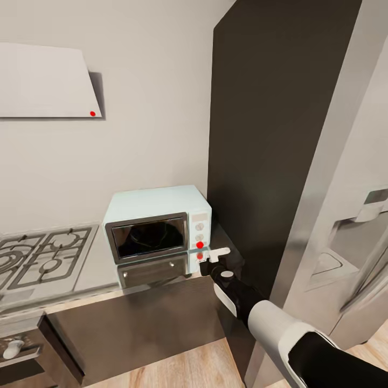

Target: In the kitchen, take the popcorn bag from the countertop, put it into the microwave, and heat it until the popcorn is cooked so the cooked popcorn ends up inside the bag.

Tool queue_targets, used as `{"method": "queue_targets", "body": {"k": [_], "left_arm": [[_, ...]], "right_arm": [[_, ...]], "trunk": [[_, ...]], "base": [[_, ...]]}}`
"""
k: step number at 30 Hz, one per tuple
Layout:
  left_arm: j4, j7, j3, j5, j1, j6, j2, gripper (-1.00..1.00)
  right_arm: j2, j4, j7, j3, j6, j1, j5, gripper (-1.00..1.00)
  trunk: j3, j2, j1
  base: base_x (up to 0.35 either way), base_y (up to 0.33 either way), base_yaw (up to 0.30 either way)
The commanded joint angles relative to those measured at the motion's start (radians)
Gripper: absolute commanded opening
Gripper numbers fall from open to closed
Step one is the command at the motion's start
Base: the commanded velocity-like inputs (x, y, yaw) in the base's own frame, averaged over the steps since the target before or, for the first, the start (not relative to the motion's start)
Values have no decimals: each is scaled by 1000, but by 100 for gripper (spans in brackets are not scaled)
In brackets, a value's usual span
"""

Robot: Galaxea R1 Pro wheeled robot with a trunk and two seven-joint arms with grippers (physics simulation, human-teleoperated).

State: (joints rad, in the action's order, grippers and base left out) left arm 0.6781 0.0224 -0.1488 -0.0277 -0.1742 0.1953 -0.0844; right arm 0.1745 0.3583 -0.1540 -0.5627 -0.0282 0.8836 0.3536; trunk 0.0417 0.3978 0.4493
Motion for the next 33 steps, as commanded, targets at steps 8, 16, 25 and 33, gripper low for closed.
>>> {"method": "queue_targets", "body": {"k": [8,16,25,33], "left_arm": [[1,2,-3,0,-1,10,0,100],[1,2,-4,0,1,13,-1,100],[1,3,-3,2,2,13,-2,100],[1,2,-3,1,2,13,-2,100]], "right_arm": [[0,-36,-7,-8,55,-4,4,-100],[0,-41,-6,-8,55,-5,3,-100],[0,-41,-5,-8,53,-5,3,-100],[0,-41,-4,-8,53,-5,3,-100]], "trunk": [[2,2,1],[2,2,1],[2,2,1],[2,2,1]], "base": [[188,0,0],[40,0,0],[190,57,0],[26,17,0]]}}
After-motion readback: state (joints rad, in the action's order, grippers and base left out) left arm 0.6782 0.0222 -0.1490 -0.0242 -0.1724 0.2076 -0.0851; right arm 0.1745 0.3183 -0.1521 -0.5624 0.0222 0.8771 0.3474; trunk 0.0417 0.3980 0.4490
